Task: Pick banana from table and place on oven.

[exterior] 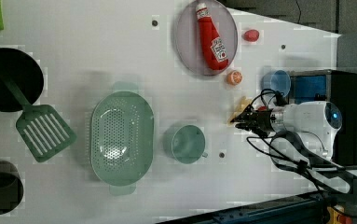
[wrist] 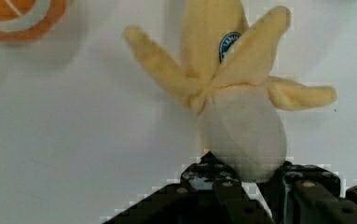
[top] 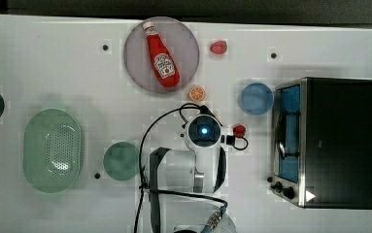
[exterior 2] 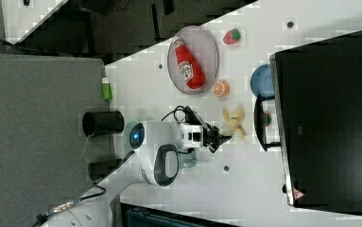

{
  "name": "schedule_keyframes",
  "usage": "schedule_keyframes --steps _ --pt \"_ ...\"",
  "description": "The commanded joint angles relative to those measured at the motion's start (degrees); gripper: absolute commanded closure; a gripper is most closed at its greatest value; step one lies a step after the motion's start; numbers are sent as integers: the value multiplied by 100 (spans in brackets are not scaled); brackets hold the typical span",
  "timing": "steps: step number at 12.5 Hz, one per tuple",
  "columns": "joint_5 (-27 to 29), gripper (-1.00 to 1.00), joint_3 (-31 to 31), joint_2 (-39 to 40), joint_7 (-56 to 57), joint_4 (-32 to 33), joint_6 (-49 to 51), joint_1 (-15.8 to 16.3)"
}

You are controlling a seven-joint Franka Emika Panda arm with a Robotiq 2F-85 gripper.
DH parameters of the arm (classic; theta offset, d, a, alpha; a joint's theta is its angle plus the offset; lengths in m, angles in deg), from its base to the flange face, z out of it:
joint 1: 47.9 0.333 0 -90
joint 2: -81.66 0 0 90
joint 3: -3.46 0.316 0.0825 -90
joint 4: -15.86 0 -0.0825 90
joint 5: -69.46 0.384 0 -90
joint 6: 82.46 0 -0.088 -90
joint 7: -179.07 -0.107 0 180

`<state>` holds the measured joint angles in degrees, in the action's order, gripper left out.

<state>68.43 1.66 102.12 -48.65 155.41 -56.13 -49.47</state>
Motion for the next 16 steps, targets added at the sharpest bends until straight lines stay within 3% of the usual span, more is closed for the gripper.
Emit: schedule_keyframes --steps 1,4,9,12,16 --pt "-58 50 78 -586 -131 -51 -18 58" --pt "-58 50 87 -1577 -131 -191 525 64" --pt "-54 50 58 -2757 -131 -1337 3209 70" --pt "-55 50 -327 -2846 -20 -2118 4139 -64" --pt "-72 50 -1184 -2625 1427 -2513 4164 -272"
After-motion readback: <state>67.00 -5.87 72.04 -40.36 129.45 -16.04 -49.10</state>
